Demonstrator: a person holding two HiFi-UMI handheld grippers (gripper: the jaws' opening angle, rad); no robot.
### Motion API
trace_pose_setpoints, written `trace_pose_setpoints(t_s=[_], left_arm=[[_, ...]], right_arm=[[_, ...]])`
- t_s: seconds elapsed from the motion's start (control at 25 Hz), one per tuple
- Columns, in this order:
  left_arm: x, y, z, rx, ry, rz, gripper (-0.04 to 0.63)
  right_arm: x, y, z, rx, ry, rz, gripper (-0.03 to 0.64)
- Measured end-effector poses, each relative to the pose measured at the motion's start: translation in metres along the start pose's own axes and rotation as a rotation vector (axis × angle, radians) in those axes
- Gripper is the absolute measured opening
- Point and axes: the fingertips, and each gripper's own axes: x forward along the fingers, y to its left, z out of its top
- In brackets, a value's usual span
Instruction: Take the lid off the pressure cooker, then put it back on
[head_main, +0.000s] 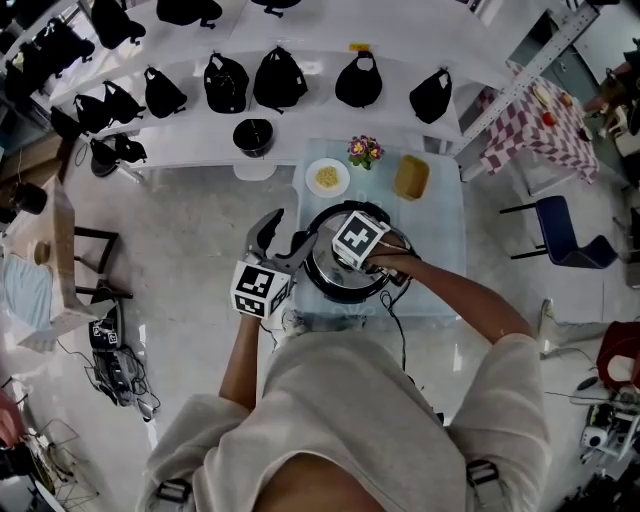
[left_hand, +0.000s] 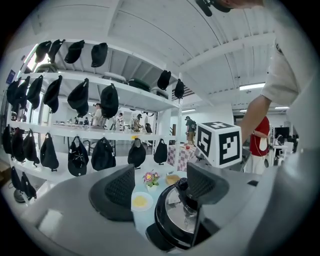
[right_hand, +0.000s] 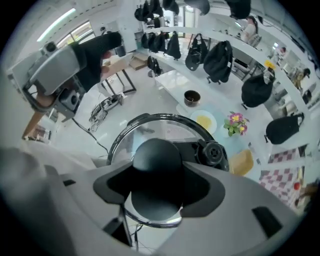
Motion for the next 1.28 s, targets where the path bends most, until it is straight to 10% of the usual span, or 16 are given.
trace_pose_setpoints(t_s=[0.88, 1.28], left_arm=[[-0.002, -0.002, 0.000, 0.010, -0.009, -0.004, 0.308], [0.013, -0.021, 0.003, 0.020, -0.004, -0.067, 0.308]], right_arm=[[-0.023, 0.013, 0.013, -0.132, -0.051, 0.007, 0.272], [-0.046, 0.007, -0.014, -0.005, -0.120, 0.030, 0.272]])
